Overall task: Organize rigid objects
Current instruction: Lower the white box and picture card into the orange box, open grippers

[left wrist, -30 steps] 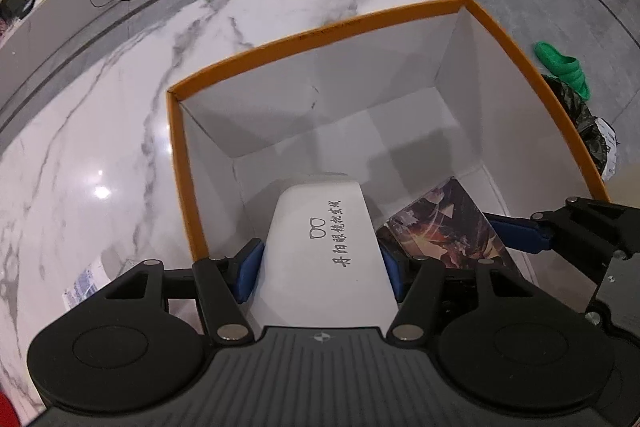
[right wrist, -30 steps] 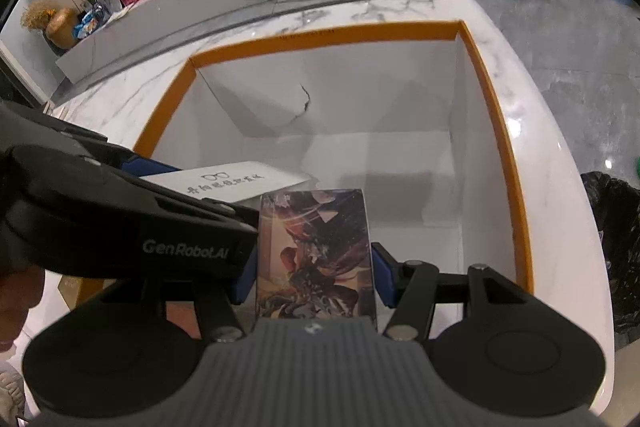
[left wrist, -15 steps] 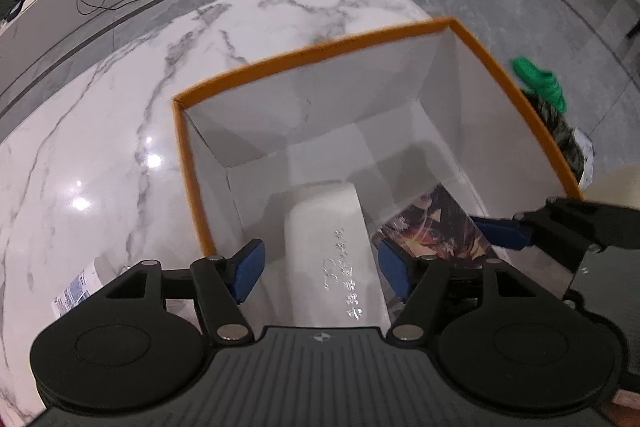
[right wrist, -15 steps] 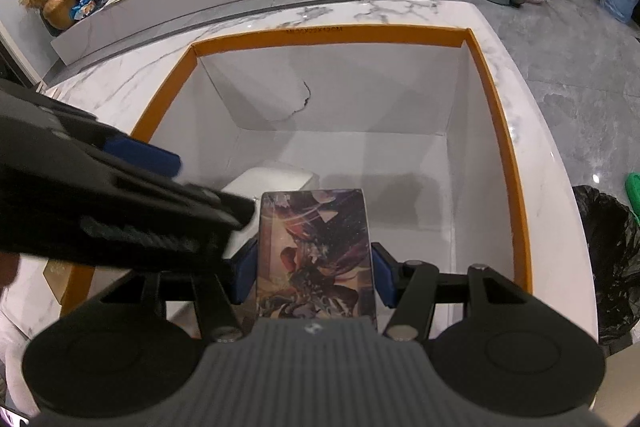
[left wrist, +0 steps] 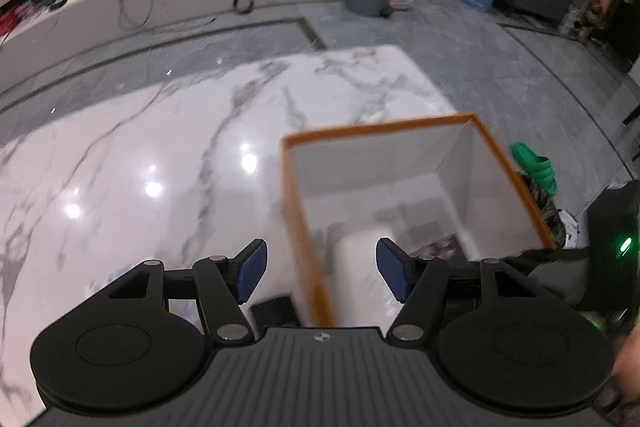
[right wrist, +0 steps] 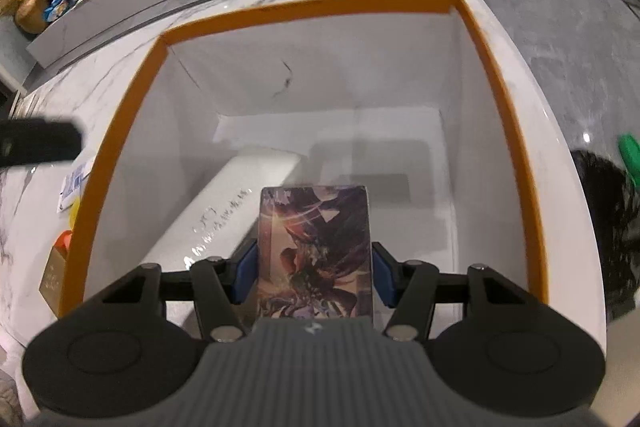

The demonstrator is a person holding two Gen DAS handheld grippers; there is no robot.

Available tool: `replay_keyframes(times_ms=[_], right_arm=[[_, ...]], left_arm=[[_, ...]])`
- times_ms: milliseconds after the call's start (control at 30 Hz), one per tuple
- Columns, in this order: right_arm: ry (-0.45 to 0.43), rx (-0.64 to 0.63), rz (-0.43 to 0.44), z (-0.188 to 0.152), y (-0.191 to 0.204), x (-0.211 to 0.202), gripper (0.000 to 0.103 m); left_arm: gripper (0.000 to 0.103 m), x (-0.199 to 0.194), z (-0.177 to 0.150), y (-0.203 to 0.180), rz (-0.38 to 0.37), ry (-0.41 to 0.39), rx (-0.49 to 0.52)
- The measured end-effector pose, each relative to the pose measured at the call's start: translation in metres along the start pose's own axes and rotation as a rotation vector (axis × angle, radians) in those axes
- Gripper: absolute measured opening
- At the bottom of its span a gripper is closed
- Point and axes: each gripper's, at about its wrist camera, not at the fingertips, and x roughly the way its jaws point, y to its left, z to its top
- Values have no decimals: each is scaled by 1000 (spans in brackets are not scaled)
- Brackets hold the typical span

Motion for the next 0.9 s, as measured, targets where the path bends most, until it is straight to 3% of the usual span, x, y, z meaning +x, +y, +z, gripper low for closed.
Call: replay_keyframes(times_ms=[167, 267, 333, 733, 900], right_arm=[[104, 52, 48, -5, -8, 0, 58], [133, 71, 65, -8, -3, 3, 58], [118, 78, 55, -7, 0, 5, 58], [32, 88, 45, 13, 12, 14, 58], [46, 117, 54, 20, 7, 20, 58]], left_arm=[[73, 14, -13, 13, 2, 100, -39], [72, 18, -20, 15, -52, 145, -54], [74, 21, -22, 13, -89, 182, -33], [78, 29, -33, 17, -77, 216, 16], [78, 40, -42, -1, -50, 253, 124]])
